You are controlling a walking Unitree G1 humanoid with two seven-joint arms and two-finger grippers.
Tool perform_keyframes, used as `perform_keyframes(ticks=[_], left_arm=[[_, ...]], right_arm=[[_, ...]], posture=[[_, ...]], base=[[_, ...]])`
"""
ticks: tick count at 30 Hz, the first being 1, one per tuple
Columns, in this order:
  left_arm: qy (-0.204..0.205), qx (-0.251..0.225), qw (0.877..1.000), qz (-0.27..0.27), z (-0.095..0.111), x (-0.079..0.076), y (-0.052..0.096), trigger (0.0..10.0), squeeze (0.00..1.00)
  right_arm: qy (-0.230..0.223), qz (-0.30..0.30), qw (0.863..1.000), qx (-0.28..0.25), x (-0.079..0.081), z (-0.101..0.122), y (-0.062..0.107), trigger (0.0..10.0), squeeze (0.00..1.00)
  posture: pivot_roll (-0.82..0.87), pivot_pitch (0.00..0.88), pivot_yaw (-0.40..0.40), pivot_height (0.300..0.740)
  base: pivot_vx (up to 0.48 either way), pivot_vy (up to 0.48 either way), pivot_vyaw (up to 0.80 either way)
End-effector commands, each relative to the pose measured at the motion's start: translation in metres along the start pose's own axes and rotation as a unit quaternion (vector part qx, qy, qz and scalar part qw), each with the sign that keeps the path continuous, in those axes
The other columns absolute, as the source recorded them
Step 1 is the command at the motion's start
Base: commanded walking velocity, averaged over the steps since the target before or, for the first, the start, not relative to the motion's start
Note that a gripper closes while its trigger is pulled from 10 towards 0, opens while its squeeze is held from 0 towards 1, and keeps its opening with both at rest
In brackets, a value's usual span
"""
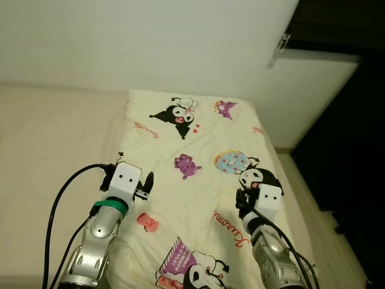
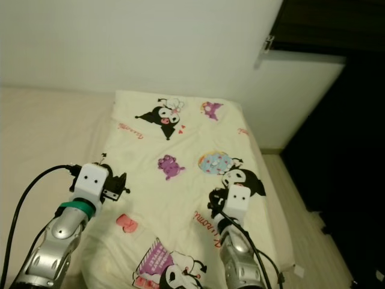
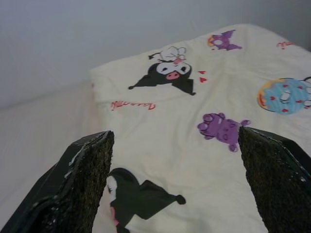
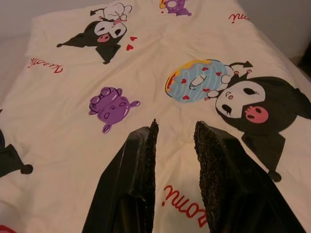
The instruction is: Clean up the room
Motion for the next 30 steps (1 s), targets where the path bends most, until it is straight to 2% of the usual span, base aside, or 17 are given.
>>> perform_keyframes(ticks=[1, 6, 9, 15, 24, 30], left_arm=[[0.002, 0.018, 1.000, -0.006, -0.012, -0.007, 0.003, 10.0, 0.00], [0.007, 0.022, 1.000, 0.000, -0.013, -0.007, 0.003, 10.0, 0.00], [0.021, 0.026, 0.999, 0.014, -0.016, -0.003, 0.004, 10.0, 0.00], [0.027, 0.033, 0.999, 0.034, -0.020, 0.004, 0.005, 10.0, 0.00], [0.037, 0.040, 0.997, 0.058, -0.024, 0.013, 0.008, 10.0, 0.00], [0.039, 0.042, 0.997, 0.060, -0.024, 0.013, 0.009, 10.0, 0.00]], right_arm=[[0.004, 0.001, 1.000, 0.021, -0.002, -0.010, 0.001, 10.0, 0.00], [0.022, 0.016, 0.999, 0.032, 0.001, -0.012, -0.001, 10.0, 0.00], [0.030, 0.029, 0.998, 0.043, 0.007, -0.015, -0.002, 10.0, 0.00], [0.026, 0.022, 0.998, 0.055, 0.004, -0.020, -0.003, 10.0, 0.00], [0.040, 0.033, 0.997, 0.065, 0.007, -0.023, -0.006, 10.0, 0.00], [0.041, 0.031, 0.996, 0.067, 0.006, -0.023, -0.008, 10.0, 0.00]], posture=[[0.15, 0.000, -0.070, 0.740], [0.15, 0.000, -0.073, 0.740], [0.15, 0.000, -0.077, 0.740], [0.16, 0.000, -0.079, 0.740], [0.17, 0.000, -0.083, 0.740], [0.17, 0.000, -0.087, 0.740]], base=[[0.000, 0.000, 0.00], [0.000, 0.000, 0.00], [0.000, 0.000, -0.80], [0.000, 0.000, -0.80], [0.000, 0.000, 0.00], [0.000, 0.000, 0.00]])
Point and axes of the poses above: a point about 5 cm out from each wrist's last joint towards the gripper, its own y axis pointing back from the gripper into the wrist, its own z axis along the axis of the wrist's last joint, x = y × z, the point moved 6 cm from there along -y, pointing out of the wrist towards the gripper, and after that the axes turned 2 degrees about y, right-handed, at the moved point
